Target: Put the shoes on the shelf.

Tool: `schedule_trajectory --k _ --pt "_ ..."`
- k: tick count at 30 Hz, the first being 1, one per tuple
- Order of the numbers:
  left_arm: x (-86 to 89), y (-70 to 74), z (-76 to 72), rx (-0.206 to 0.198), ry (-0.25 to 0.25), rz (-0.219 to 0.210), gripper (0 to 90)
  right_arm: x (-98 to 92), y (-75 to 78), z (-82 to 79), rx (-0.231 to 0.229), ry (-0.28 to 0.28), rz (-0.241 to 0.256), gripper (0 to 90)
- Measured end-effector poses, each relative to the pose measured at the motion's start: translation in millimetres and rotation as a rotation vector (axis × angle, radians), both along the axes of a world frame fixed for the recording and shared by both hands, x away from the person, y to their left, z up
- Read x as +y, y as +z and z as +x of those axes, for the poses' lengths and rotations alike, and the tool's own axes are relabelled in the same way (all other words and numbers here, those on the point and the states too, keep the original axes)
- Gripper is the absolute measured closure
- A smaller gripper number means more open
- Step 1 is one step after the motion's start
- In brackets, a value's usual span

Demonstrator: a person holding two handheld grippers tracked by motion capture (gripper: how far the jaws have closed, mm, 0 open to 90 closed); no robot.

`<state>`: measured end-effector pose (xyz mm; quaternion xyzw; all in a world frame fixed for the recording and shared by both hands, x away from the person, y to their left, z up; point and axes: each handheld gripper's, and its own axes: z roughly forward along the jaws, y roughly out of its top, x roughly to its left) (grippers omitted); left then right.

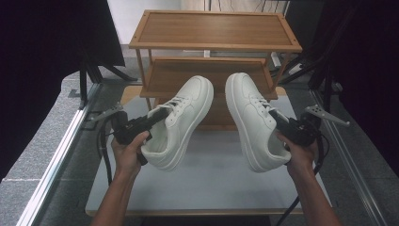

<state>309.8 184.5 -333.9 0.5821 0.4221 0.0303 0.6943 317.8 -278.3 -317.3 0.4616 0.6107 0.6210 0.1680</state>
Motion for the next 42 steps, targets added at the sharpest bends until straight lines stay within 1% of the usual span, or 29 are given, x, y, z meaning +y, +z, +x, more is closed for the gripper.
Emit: schedule_trajectory --k 3,6,8,14,19,23,25,26,27,28,29,30,31,33,34,35,38,41,42 --pt "-1.5 2.8 3.3 0.002 0.002 -0.002 81.2 1.5 1.0 2.7 0.006 -0.004 0.003 84.8" --pt "-3.6 7.0 7.5 -0.002 0.008 0.006 81.1 2.9 2.0 5.8 0.011 -0.006 0.004 84.8" --pt "-4.6 9.4 9.6 -0.003 0.011 0.009 81.2 4.1 2.9 9.6 0.025 -0.012 0.013 84.6" --pt "-9.6 12.0 16.4 -0.001 0.020 -0.011 81.4 5.2 4.3 14.7 0.041 -0.023 0.024 84.6" --pt "-14.0 14.5 21.3 -0.002 0.028 0.000 81.5 7.0 6.7 19.7 0.044 -0.039 0.019 84.6" --pt "-16.6 18.1 25.9 0.001 0.037 -0.006 81.5 8.0 9.4 24.5 0.050 -0.048 0.016 84.6" --pt "-17.7 19.7 28.6 0.004 0.043 -0.010 81.5 9.6 11.3 27.7 0.054 -0.055 0.009 84.6" --pt "-19.4 22.1 31.8 0.003 0.051 -0.009 81.4 12.5 14.3 31.4 0.051 -0.067 -0.016 84.5" --pt "-19.4 22.1 31.8 0.003 0.051 -0.009 81.5 12.5 14.3 31.4 0.051 -0.067 -0.016 84.5" --pt "-20.4 23.8 34.0 0.002 0.056 -0.003 81.4 15.5 17.6 36.1 0.055 -0.078 -0.039 84.5" --pt "-21.2 25.2 36.0 0.002 0.060 0.002 81.4 15.5 17.6 36.1 0.055 -0.078 -0.039 84.5" --pt "-22.0 26.3 38.2 0.004 0.063 0.002 81.4 17.7 20.3 42.1 0.063 -0.081 -0.045 84.5" --pt "-22.7 27.2 39.9 0.005 0.067 0.005 81.4 17.7 20.3 42.1 0.063 -0.081 -0.045 84.5" --pt "-24.6 29.5 44.9 0.008 0.075 0.010 81.4 19.7 22.5 48.1 0.077 -0.087 -0.041 84.3" --pt "-25.7 30.4 47.0 0.011 0.081 0.013 81.4 21.9 24.8 53.4 0.089 -0.100 -0.036 84.2" --pt "-26.4 31.1 48.6 0.013 0.083 0.015 81.4 21.9 24.8 53.4 0.089 -0.100 -0.036 84.2" --pt "-30.8 35.0 55.4 0.021 0.080 0.025 81.3 26.1 29.5 63.3 0.096 -0.118 -0.047 84.0" --pt "-36.1 38.2 60.8 0.024 0.082 0.033 81.3 28.8 31.0 67.5 0.107 -0.129 -0.048 83.7" --pt "-38.2 38.5 63.5 0.035 0.083 0.029 81.3 29.9 31.6 68.9 0.110 -0.133 -0.048 83.6"
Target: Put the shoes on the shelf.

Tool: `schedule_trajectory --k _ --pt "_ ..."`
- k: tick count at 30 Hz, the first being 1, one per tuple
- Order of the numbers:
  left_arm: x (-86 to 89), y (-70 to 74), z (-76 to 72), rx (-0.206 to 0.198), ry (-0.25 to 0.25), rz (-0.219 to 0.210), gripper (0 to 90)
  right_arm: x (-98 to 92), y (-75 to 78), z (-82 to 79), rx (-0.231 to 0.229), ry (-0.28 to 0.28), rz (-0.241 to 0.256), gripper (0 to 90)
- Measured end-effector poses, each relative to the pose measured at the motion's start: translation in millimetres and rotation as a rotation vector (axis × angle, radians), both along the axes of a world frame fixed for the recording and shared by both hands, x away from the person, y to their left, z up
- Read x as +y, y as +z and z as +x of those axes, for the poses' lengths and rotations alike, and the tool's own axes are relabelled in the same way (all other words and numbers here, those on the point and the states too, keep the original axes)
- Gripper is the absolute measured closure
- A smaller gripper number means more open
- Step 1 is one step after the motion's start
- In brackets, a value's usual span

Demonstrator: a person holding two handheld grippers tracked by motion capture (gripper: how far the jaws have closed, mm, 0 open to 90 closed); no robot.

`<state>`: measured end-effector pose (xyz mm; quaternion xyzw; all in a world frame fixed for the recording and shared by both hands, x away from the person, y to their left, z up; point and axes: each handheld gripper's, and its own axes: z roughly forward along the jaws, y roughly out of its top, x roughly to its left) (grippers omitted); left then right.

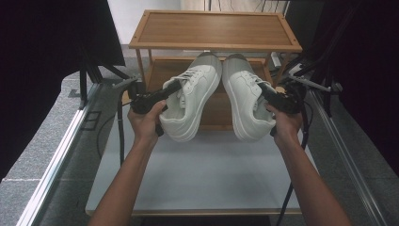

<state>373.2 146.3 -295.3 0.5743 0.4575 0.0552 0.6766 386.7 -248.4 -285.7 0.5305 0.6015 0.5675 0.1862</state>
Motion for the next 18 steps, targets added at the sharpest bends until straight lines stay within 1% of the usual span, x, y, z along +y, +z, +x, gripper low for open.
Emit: schedule_trajectory --k 2,5,6,7,8,12,15,16,17,18 --pt "-3.0 -0.3 4.4 0.017 0.010 -0.011 81.1 3.7 3.2 4.7 0.004 -0.013 -0.002 83.4" --pt "-5.2 -0.5 10.8 0.033 0.031 -0.023 81.1 7.7 10.2 10.1 -0.001 -0.025 -0.017 83.2" --pt "-5.8 -0.2 14.3 0.041 0.051 -0.029 80.9 9.6 13.9 13.5 -0.002 -0.031 -0.027 83.2" --pt "-5.8 -0.2 14.3 0.041 0.051 -0.029 80.8 9.6 13.9 13.5 -0.002 -0.031 -0.027 83.2" --pt "-6.3 -0.1 16.6 0.041 0.065 -0.032 80.8 10.8 15.9 17.1 0.003 -0.035 -0.026 83.3" --pt "-8.2 0.7 24.9 0.049 0.106 -0.021 80.7 12.9 16.7 22.2 0.008 -0.044 -0.019 83.2" --pt "-10.0 0.7 30.0 0.056 0.118 -0.022 80.6 16.4 16.3 28.5 0.014 -0.059 -0.016 83.2" --pt "-10.9 0.8 32.1 0.056 0.123 -0.020 80.6 18.1 15.5 32.8 0.024 -0.067 -0.010 83.2" --pt "-11.8 0.8 33.7 0.056 0.127 -0.018 80.6 18.1 15.5 32.8 0.024 -0.067 -0.010 83.2" --pt "-13.3 0.9 36.9 0.058 0.133 -0.015 80.5 20.3 15.0 38.1 0.029 -0.077 -0.004 83.2"
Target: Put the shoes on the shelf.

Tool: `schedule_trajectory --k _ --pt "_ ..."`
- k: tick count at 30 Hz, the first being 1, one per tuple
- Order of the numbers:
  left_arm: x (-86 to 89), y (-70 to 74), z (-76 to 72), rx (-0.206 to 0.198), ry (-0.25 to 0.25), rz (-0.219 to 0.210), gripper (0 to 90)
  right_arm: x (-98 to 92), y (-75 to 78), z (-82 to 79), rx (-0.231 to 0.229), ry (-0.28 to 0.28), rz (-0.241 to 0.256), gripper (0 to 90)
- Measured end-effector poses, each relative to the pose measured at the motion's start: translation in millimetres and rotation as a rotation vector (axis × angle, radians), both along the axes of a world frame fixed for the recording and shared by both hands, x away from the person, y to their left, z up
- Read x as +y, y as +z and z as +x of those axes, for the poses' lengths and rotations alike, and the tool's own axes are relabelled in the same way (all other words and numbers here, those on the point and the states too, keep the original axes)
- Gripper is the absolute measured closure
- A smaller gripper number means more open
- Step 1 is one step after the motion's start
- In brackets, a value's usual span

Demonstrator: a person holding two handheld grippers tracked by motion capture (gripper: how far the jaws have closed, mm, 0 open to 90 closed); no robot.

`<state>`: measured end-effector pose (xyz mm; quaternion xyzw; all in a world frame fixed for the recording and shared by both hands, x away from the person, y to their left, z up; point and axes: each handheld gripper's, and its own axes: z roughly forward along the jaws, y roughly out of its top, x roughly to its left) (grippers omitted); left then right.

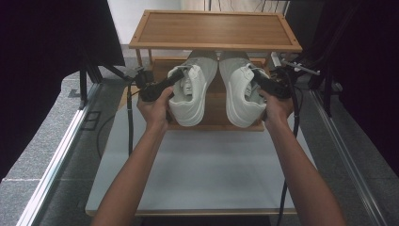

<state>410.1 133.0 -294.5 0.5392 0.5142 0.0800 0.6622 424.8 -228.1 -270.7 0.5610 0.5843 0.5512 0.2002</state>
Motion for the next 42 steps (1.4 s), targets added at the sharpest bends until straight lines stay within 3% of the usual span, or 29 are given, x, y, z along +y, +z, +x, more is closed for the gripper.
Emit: schedule_trajectory --k 3,8,11,15,20,23,24,26,28,29,30,31,32,34,38,41,42 --pt "-3.5 -0.8 8.5 0.000 0.016 0.009 80.3 3.1 0.7 4.7 0.008 -0.002 -0.003 83.1" --pt "-9.1 -6.5 22.1 0.033 0.071 -0.039 79.8 13.1 0.8 15.0 0.005 0.000 -0.018 82.0" --pt "-11.3 -9.3 27.5 0.031 0.088 -0.021 79.7 17.1 -1.4 23.4 0.004 -0.002 -0.027 81.4" --pt "-14.1 -12.8 35.5 0.073 0.108 -0.055 78.9 22.7 -6.9 32.7 0.020 -0.025 -0.033 80.7" --pt "-18.4 -12.5 43.2 0.087 0.133 -0.064 76.8 29.4 -12.6 41.6 0.042 -0.057 -0.001 79.2" --pt "-23.3 -16.0 46.4 0.116 0.142 -0.089 69.8 34.3 -16.3 47.3 0.041 -0.062 0.016 72.0" --pt "-26.9 -18.5 48.4 0.124 0.140 -0.094 69.8 35.5 -16.4 48.8 0.036 -0.055 0.044 69.2" --pt "-33.5 -17.4 50.6 0.127 0.135 -0.086 60.6 41.6 -15.5 51.7 0.026 -0.052 0.064 63.8" --pt "-37.0 -13.1 51.1 0.102 0.113 -0.086 49.8 50.3 -15.2 52.7 0.017 -0.040 0.045 57.9" --pt "-35.1 -12.7 51.5 0.079 0.097 -0.091 47.9 55.7 -14.4 52.7 0.007 -0.029 0.025 54.3" --pt "-32.6 -12.1 50.9 0.075 0.085 -0.100 45.7 58.9 -11.8 49.3 -0.033 -0.027 0.007 51.3" --pt "-31.8 -10.9 49.4 0.096 0.094 -0.110 45.7 58.9 -11.8 49.3 -0.033 -0.027 0.007 51.3" --pt "-27.2 -10.3 48.1 0.107 0.066 -0.107 42.9 57.2 -9.1 44.8 -0.064 -0.015 0.037 47.4" --pt "-23.7 -10.0 45.5 0.102 0.066 -0.099 42.3 56.3 -8.1 43.5 -0.063 -0.008 0.037 46.4" --pt "-11.0 -7.0 32.9 0.066 0.067 -0.069 47.6 49.7 -6.4 31.8 -0.076 0.010 0.014 47.8" --pt "-2.5 -1.2 22.6 0.036 0.014 -0.029 54.4 42.4 -4.1 17.9 -0.103 0.041 -0.008 53.4" --pt "1.5 1.8 16.7 0.022 -0.001 -0.001 61.7 38.9 -1.7 6.5 -0.113 0.070 -0.045 59.0"
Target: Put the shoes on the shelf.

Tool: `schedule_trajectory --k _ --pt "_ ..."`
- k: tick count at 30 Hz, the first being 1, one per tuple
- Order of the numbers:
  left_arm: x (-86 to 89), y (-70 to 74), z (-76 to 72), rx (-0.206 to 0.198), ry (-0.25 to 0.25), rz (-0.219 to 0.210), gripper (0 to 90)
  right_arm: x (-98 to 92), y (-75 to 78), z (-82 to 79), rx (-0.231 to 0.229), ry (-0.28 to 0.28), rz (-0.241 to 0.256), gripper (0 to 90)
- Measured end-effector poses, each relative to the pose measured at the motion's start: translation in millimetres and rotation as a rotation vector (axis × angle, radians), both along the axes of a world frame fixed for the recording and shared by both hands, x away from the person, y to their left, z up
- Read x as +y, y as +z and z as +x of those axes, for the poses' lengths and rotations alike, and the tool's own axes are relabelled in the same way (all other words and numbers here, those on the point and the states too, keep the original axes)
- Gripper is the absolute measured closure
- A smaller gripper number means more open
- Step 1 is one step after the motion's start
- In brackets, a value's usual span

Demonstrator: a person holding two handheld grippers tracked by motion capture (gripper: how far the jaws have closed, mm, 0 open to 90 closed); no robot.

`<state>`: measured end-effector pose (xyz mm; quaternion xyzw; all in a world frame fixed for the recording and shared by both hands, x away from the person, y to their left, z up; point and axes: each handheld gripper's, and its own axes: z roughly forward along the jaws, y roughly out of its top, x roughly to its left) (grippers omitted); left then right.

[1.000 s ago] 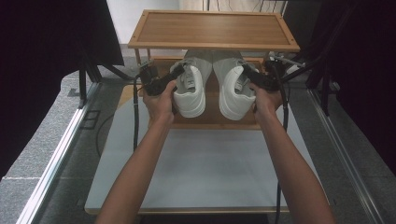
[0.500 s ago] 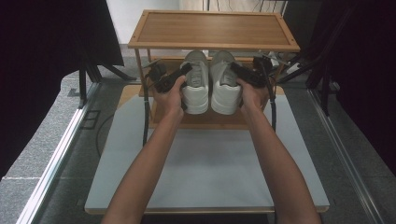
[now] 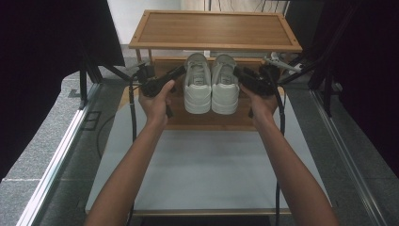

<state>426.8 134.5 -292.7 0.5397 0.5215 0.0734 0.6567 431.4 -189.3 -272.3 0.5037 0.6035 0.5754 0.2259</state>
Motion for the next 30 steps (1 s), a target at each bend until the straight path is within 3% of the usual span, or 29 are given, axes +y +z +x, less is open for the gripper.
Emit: schedule_trajectory --k 1,2,3,4,7,8,12,14,16,21,26,30 --pt "2.2 2.0 -4.0 -0.016 -0.006 0.017 61.7 0.0 0.0 0.0 0.000 0.000 0.000 59.0" --pt "5.7 5.3 -10.7 -0.042 -0.023 0.050 70.5 -3.3 2.5 -12.5 -0.016 0.021 -0.034 64.4" --pt "7.5 7.0 -14.6 -0.056 -0.037 0.070 70.5 -3.3 2.5 -12.5 -0.016 0.021 -0.034 64.4" --pt "9.1 9.5 -21.2 -0.069 -0.045 0.102 77.5 -6.1 5.0 -25.0 -0.035 0.041 -0.047 69.4" --pt "10.6 11.9 -37.7 -0.098 -0.060 0.182 82.3 -7.9 6.7 -38.0 -0.045 0.071 -0.032 72.6" --pt "10.3 10.7 -50.1 -0.123 -0.074 0.224 86.8 -8.5 7.4 -51.8 -0.057 0.109 -0.015 77.4" --pt "6.5 5.2 -65.5 -0.132 -0.121 0.245 89.7 -6.2 3.8 -67.6 -0.079 0.153 -0.046 83.3" --pt "1.3 -0.3 -72.8 -0.122 -0.159 0.261 89.5 -2.5 -7.4 -77.7 -0.064 0.202 -0.082 87.7" --pt "-1.1 -2.5 -74.4 -0.121 -0.172 0.279 89.1 -1.4 -10.6 -79.1 -0.058 0.210 -0.089 88.2" --pt "-10.1 -8.5 -75.8 -0.120 -0.219 0.291 89.3 5.5 -27.3 -79.8 -0.050 0.237 -0.169 89.1" --pt "-20.8 -14.5 -72.4 -0.111 -0.231 0.322 89.0 5.9 -29.8 -78.0 -0.057 0.242 -0.161 89.3" --pt "-27.9 -18.2 -69.2 -0.097 -0.240 0.311 89.4 4.9 -30.3 -78.9 -0.048 0.238 -0.164 89.2"
